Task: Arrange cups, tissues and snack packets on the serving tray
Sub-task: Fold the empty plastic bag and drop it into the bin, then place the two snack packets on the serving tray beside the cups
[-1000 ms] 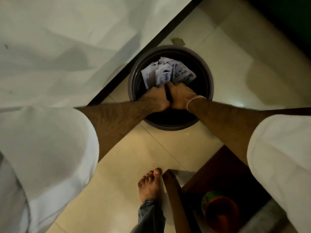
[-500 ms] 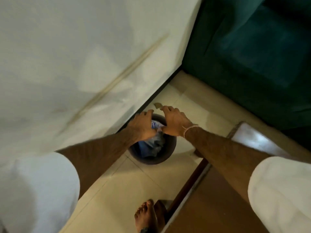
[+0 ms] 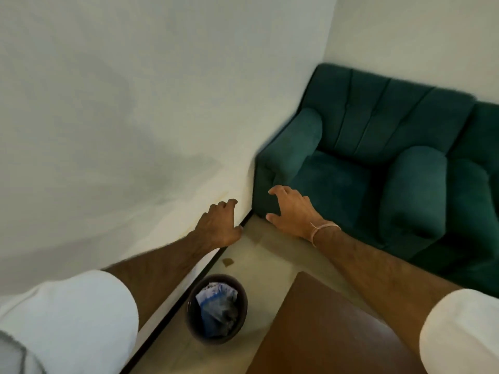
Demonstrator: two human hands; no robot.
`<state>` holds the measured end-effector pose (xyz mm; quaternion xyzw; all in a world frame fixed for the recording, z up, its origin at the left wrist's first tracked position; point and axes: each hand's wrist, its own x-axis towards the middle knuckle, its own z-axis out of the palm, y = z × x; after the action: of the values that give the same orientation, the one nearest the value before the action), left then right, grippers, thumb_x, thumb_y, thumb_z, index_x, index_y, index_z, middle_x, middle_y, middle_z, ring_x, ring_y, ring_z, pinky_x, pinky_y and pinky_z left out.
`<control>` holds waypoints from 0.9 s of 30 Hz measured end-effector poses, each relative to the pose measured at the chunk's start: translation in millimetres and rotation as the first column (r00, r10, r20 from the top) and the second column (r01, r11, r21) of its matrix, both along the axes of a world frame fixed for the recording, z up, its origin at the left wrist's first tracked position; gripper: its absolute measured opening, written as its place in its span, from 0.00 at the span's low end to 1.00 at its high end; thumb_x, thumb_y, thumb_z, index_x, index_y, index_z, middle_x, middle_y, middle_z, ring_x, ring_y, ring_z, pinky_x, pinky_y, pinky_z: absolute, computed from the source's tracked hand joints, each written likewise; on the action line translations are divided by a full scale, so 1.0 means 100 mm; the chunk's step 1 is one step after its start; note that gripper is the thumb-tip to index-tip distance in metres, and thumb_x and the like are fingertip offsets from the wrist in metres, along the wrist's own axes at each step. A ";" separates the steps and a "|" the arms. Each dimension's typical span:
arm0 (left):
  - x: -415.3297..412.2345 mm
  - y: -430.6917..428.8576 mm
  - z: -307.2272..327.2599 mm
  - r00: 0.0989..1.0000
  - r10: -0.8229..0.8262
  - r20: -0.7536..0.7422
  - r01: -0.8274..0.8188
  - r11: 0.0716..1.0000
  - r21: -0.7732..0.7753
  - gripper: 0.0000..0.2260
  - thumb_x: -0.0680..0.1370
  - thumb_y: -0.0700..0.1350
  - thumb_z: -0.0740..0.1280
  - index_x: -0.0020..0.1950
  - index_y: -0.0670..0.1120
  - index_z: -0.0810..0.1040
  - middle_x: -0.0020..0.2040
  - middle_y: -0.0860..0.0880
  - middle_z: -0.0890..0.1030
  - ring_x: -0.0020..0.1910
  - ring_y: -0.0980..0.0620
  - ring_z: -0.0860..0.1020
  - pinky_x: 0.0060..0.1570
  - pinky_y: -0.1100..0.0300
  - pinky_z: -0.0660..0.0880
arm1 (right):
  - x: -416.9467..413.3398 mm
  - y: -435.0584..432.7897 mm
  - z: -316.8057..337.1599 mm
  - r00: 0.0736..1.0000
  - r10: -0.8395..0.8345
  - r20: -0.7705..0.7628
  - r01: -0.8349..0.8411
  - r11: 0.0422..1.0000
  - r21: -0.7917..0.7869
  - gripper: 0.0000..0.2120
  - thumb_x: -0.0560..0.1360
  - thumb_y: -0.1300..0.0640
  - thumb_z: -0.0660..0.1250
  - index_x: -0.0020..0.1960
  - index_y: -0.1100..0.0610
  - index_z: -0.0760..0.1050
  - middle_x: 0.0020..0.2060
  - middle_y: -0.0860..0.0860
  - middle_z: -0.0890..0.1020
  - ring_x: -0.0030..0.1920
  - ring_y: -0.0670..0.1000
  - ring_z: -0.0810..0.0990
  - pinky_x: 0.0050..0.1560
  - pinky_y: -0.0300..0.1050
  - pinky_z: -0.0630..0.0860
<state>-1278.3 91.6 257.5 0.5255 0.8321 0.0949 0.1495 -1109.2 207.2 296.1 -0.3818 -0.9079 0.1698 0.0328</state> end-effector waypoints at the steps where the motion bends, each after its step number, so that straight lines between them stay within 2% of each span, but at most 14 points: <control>1: 0.10 0.05 0.27 1.000 -0.004 -0.009 0.004 1.000 0.031 0.34 0.76 0.54 0.69 0.78 0.47 0.59 0.70 0.41 0.73 0.67 0.40 0.71 0.60 0.48 0.72 | 0.13 0.03 0.27 1.000 -0.011 -0.013 0.012 0.999 0.029 0.31 0.75 0.47 0.70 0.73 0.52 0.63 0.72 0.54 0.70 0.70 0.58 0.70 0.69 0.59 0.66; 9: 1.00 0.32 2.23 0.992 -0.093 -0.086 0.112 0.959 0.258 0.32 0.76 0.53 0.70 0.75 0.45 0.62 0.69 0.39 0.73 0.67 0.39 0.72 0.62 0.46 0.74 | 1.33 0.08 2.11 0.975 -0.136 -0.176 0.166 0.972 0.169 0.29 0.75 0.47 0.69 0.72 0.52 0.65 0.70 0.53 0.72 0.69 0.56 0.71 0.68 0.60 0.66; 14: 1.69 0.39 3.19 0.974 -0.151 -0.169 0.201 0.920 0.336 0.31 0.75 0.51 0.69 0.75 0.45 0.63 0.68 0.39 0.73 0.66 0.39 0.72 0.62 0.45 0.74 | 2.23 0.00 2.99 0.949 -0.201 -0.244 0.260 0.936 0.237 0.28 0.75 0.47 0.69 0.72 0.52 0.66 0.70 0.54 0.72 0.70 0.57 0.70 0.69 0.61 0.64; 20: 2.65 0.31 3.89 0.956 -0.199 -0.218 0.269 0.891 0.366 0.31 0.75 0.51 0.70 0.75 0.46 0.63 0.68 0.42 0.73 0.66 0.42 0.72 0.62 0.46 0.74 | 3.39 -0.23 3.71 0.927 -0.234 -0.293 0.318 0.904 0.287 0.28 0.75 0.48 0.70 0.71 0.54 0.66 0.69 0.55 0.73 0.69 0.57 0.71 0.70 0.62 0.67; 27: 3.80 0.11 4.25 0.951 -0.232 -0.205 0.298 0.867 0.399 0.31 0.74 0.51 0.70 0.74 0.47 0.64 0.68 0.42 0.73 0.67 0.43 0.71 0.63 0.45 0.73 | 4.69 -0.45 4.14 0.923 -0.237 -0.303 0.330 0.893 0.307 0.28 0.75 0.49 0.71 0.71 0.53 0.66 0.68 0.55 0.73 0.67 0.57 0.73 0.68 0.61 0.69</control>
<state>-898.4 102.4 682.1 0.6603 0.7201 0.2123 -0.0202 -640.2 161.7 710.1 -0.4738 -0.8452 0.0459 0.2427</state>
